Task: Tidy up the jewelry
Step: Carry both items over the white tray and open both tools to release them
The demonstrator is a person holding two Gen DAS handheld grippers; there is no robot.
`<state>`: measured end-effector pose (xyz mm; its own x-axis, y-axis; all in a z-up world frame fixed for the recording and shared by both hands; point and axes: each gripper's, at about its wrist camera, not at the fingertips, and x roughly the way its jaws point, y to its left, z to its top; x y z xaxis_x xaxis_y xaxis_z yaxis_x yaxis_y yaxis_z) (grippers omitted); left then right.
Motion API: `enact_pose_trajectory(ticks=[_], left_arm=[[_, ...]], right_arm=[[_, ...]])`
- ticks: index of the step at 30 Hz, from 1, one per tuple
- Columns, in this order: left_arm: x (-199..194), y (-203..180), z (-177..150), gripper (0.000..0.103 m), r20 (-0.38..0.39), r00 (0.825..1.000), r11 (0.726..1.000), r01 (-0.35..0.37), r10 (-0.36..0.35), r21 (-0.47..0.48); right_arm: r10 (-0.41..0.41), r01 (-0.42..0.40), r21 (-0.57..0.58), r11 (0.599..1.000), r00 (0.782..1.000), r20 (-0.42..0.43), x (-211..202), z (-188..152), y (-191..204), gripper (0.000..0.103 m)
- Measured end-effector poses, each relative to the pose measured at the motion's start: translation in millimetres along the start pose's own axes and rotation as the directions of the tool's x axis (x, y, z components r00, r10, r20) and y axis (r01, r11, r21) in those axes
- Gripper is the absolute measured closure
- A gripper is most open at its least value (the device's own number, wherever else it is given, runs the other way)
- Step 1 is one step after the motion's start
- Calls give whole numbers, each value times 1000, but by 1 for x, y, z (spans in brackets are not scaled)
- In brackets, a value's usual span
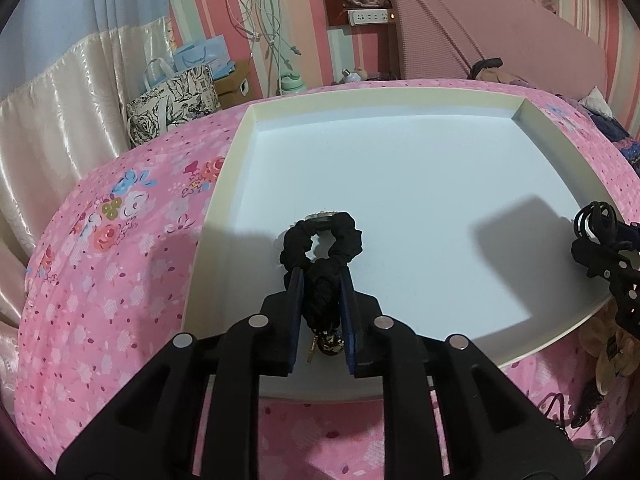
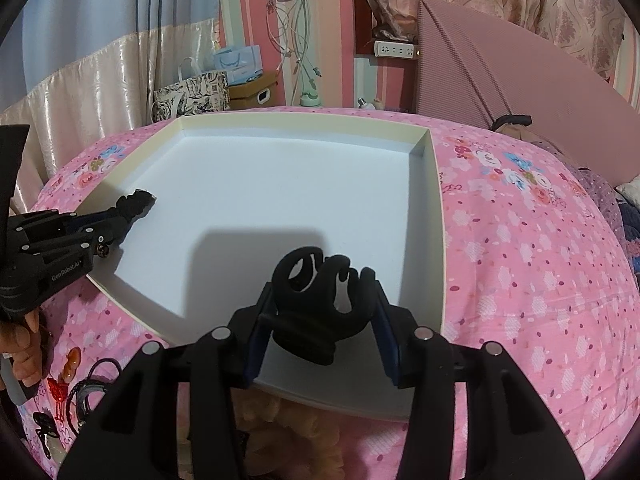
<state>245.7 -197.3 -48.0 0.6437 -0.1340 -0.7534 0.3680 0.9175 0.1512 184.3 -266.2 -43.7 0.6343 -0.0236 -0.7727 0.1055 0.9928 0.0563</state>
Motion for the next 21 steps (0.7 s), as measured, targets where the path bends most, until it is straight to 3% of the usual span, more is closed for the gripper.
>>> enact_pose_trajectory(ticks=[5, 10, 21], left_arm=[[-1, 2, 0, 85, 2, 1000, 1000, 2, -2, -4], [-2, 6, -1, 77, 2, 1000, 1000, 0, 0, -11], [-10, 10, -4, 61, 27, 1000, 1000, -8, 9, -17]], right_arm=[[1, -1, -3, 1000, 1000, -2, 0, 1, -1, 55], [-6, 6, -25, 1000, 1000, 18, -5, 2, 4, 36], [17, -16, -5, 1000, 998, 64, -15, 3, -2, 32]])
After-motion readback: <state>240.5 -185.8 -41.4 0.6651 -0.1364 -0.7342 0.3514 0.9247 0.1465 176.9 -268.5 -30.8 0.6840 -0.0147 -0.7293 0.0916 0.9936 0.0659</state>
